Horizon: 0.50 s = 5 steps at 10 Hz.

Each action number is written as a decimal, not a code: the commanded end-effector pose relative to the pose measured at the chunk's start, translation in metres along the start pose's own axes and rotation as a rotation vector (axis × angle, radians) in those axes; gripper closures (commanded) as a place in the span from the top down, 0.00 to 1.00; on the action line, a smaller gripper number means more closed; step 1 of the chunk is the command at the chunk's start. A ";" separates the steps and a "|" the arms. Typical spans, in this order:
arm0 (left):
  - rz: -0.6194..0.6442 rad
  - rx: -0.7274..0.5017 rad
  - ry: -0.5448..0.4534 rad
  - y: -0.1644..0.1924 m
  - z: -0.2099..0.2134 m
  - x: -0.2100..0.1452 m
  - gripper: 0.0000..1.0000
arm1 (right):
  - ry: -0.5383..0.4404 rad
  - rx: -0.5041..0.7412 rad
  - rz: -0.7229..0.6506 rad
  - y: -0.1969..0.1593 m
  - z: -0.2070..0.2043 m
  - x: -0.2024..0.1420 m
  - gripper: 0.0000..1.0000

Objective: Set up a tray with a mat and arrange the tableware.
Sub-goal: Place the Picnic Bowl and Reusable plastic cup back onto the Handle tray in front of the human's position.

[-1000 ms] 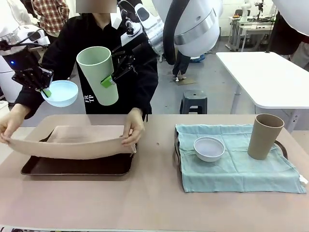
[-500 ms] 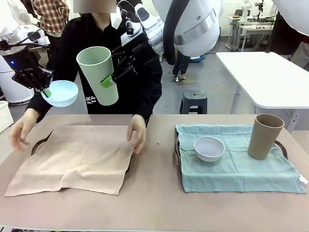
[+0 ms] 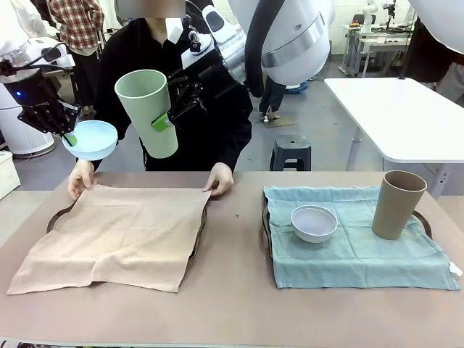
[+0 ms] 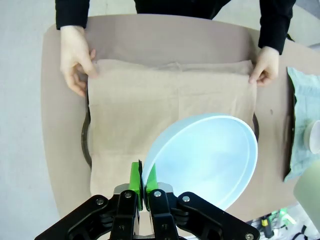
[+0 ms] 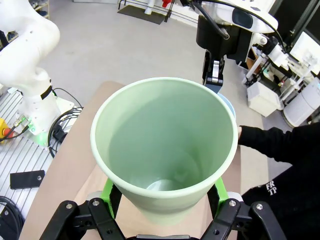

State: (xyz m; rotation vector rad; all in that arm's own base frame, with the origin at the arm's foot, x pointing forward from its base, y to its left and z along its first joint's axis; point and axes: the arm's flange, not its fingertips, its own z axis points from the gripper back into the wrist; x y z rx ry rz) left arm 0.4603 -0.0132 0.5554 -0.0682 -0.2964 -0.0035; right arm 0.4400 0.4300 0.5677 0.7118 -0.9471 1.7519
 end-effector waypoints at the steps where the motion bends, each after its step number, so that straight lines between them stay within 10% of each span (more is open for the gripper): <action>1: -0.015 -0.017 -0.009 0.000 0.002 -0.001 0.00 | -0.004 -0.007 0.015 -0.002 -0.001 0.001 0.00; 5: -0.015 -0.017 -0.009 0.000 0.002 -0.001 0.00 | -0.004 -0.007 0.015 -0.002 -0.001 0.001 0.00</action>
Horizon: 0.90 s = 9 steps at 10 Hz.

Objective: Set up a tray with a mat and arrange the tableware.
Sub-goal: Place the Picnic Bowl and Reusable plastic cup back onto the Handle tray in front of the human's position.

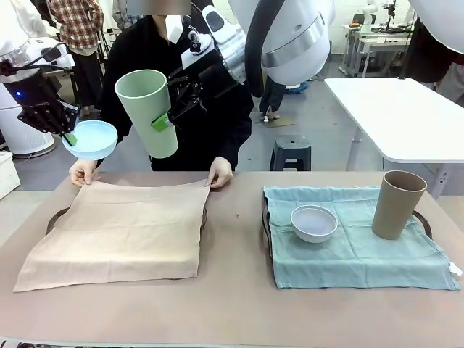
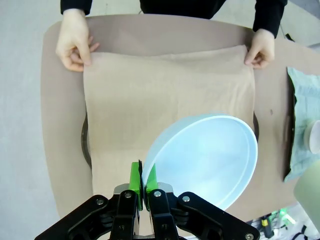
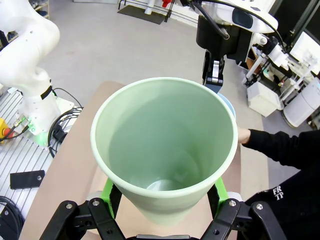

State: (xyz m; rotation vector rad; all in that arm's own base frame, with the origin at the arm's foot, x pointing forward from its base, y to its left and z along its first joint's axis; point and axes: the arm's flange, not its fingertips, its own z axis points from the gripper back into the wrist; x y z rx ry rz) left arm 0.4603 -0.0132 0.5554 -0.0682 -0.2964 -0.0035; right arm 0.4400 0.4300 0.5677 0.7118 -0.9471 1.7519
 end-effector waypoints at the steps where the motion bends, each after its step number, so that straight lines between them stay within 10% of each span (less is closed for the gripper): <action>1: -0.015 -0.017 -0.009 0.000 0.002 -0.001 0.00 | -0.004 -0.007 0.015 -0.002 -0.001 0.000 0.00; 7: -0.015 -0.017 -0.009 0.000 0.002 -0.001 0.00 | -0.004 -0.007 0.015 -0.002 -0.001 0.000 0.00; 8: 0.000 0.000 0.000 0.000 0.000 0.000 0.04 | 0.000 0.000 0.000 0.000 0.000 0.000 0.84; 9: -0.013 -0.005 0.037 0.011 -0.029 0.000 0.04 | -0.038 0.003 0.021 -0.009 -0.009 -0.025 0.84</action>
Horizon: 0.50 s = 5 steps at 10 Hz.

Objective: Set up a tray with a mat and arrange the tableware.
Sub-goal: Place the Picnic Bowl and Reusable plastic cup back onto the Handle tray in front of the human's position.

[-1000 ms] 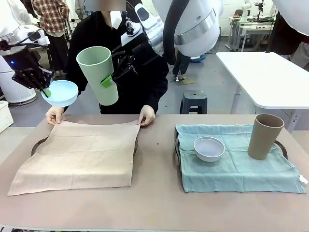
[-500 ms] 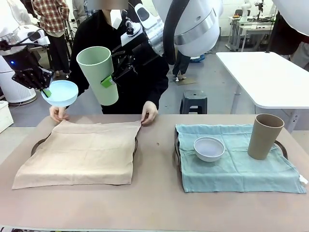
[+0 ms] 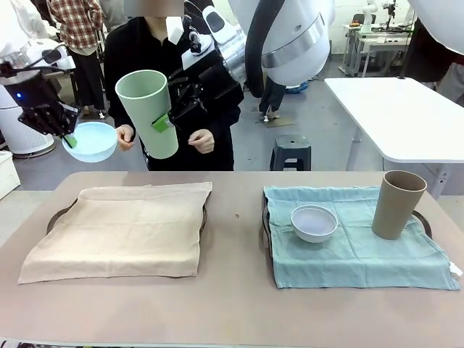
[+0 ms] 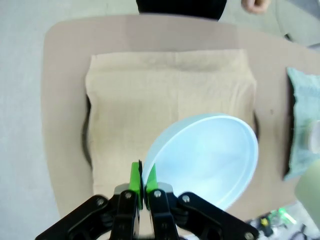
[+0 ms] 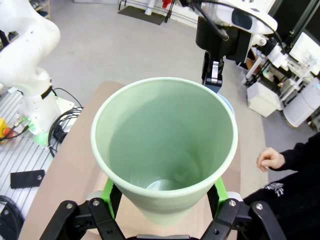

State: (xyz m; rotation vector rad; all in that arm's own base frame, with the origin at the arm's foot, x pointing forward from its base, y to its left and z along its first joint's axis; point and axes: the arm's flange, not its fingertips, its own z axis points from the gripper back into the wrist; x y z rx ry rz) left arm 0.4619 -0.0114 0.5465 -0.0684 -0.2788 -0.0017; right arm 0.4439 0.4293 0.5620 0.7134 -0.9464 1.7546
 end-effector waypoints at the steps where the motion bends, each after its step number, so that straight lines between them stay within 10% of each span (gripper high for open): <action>1: -0.024 -0.018 0.069 0.017 -0.047 -0.003 0.04 | -0.083 0.015 0.015 -0.015 -0.019 -0.046 0.84; 4: -0.034 -0.014 0.162 0.029 -0.100 -0.014 0.04 | -0.079 0.087 -0.030 -0.023 -0.058 -0.112 0.84; 5: -0.013 -0.003 0.130 0.022 -0.077 -0.016 0.04 | -0.047 0.034 -0.028 -0.014 -0.038 -0.080 0.84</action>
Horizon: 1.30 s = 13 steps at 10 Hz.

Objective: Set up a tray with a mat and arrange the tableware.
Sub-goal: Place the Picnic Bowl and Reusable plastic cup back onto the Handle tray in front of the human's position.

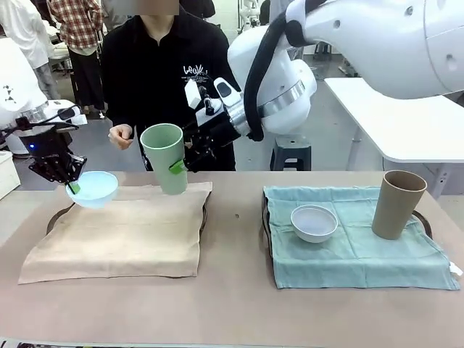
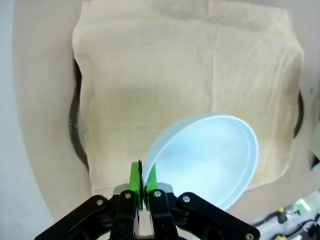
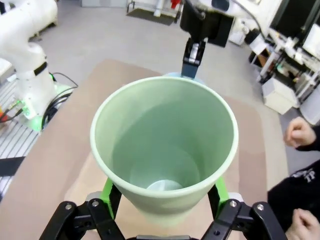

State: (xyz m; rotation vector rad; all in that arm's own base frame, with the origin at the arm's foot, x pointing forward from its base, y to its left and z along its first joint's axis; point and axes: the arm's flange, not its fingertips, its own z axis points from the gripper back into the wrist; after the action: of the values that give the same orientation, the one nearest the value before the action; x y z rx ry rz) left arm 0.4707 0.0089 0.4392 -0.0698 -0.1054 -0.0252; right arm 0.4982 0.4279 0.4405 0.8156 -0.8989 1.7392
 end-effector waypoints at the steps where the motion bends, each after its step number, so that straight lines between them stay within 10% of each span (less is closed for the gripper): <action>1: 0.004 0.001 -0.044 -0.006 0.027 0.000 0.04 | -0.001 -0.031 0.021 0.007 0.020 0.038 0.84; 13: -0.071 -0.075 0.010 -0.014 -0.079 0.030 0.04 | -0.137 0.123 -0.017 -0.022 -0.063 -0.086 0.84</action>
State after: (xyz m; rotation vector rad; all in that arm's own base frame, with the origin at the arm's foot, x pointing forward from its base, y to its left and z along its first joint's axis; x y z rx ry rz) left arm 0.5057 -0.0145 0.3606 -0.1098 -0.0588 -0.0785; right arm 0.5329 0.4500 0.3419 0.9792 -0.8678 1.7816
